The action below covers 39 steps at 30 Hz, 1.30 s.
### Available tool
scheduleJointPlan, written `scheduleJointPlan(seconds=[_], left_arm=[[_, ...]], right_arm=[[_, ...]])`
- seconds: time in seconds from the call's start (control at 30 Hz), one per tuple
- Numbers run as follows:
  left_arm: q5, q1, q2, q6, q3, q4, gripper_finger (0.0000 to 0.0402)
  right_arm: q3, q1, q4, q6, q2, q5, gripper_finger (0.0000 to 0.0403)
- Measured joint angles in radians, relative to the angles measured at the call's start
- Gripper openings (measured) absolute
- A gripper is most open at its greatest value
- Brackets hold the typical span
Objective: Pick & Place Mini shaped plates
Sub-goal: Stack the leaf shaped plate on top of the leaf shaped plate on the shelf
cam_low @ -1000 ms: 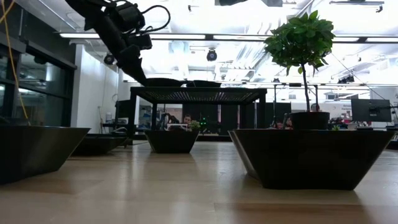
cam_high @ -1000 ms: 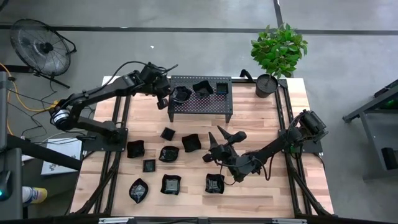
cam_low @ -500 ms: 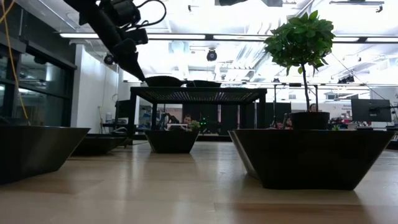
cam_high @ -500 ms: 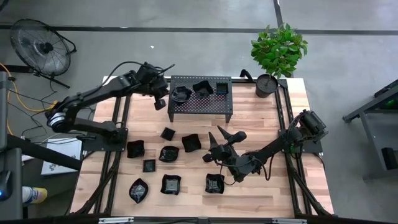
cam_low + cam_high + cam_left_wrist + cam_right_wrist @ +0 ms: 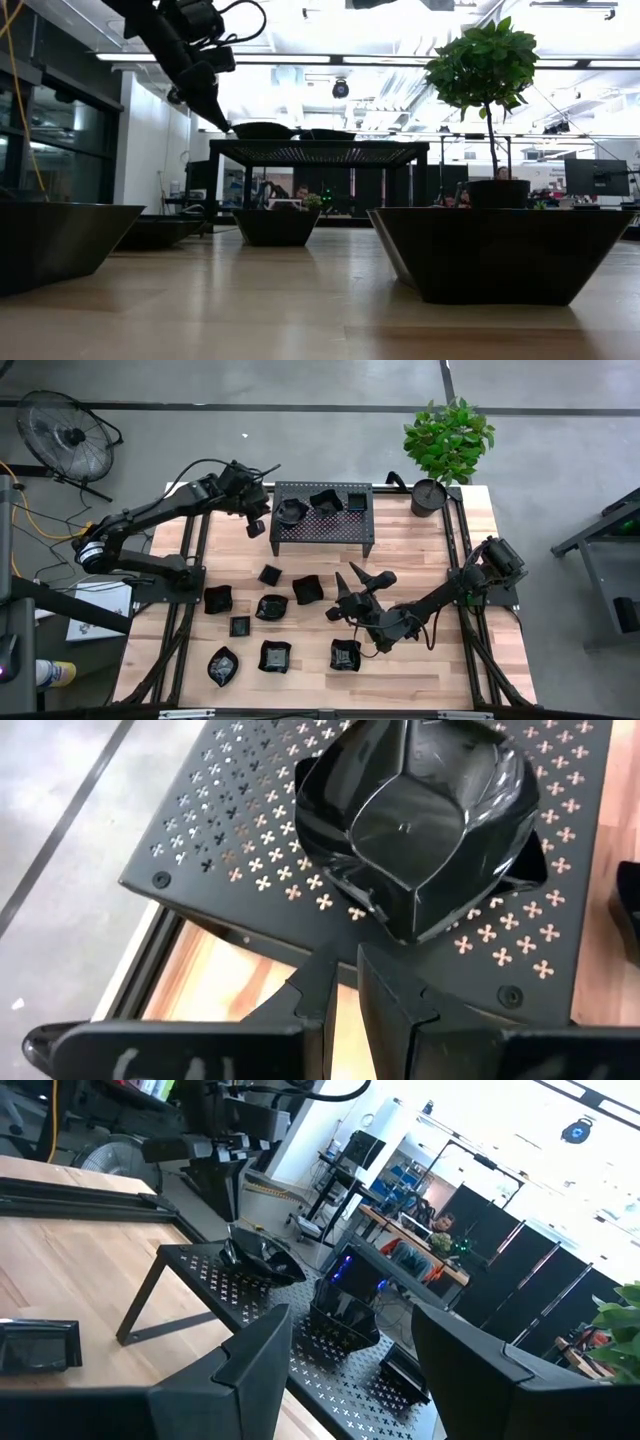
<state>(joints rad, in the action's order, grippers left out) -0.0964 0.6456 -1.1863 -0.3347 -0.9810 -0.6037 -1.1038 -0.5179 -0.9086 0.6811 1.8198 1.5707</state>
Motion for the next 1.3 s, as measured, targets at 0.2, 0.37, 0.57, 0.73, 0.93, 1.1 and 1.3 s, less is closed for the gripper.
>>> scheduleJointPlan(seconds=[0.2,0.37,0.57,0.73,0.93,1.1,1.3], left_arm=[[0.007,0.0,0.0,0.0,0.0,0.005,0.004],[-0.005,0.0,0.0,0.008,0.0,0.011,0.004],[-0.018,0.0,0.0,0.026,0.0,0.012,0.004],[-0.022,-0.019,-0.002,0.035,0.0,0.012,0.004],[-0.006,-0.078,-0.004,0.035,0.0,0.012,0.004],[0.007,-0.113,-0.003,0.052,0.0,0.012,0.004],[0.001,-0.144,-0.002,0.056,0.0,0.017,0.004]], right_arm=[[0.0,0.0,0.0,0.0,0.0,0.0,0.0204],[0.0,0.0,0.0,0.0,0.0,0.0,0.0204],[0.0,0.0,0.0,-0.001,0.0,0.0,0.0204],[0.0,0.0,0.0,-0.001,0.0,0.0,0.0204],[0.0,0.0,0.0,-0.001,0.0,0.0,0.0204],[0.0,0.0,0.0,-0.001,0.0,0.0,0.0204],[0.0,0.0,0.0,-0.001,0.0,0.0,0.0204]])
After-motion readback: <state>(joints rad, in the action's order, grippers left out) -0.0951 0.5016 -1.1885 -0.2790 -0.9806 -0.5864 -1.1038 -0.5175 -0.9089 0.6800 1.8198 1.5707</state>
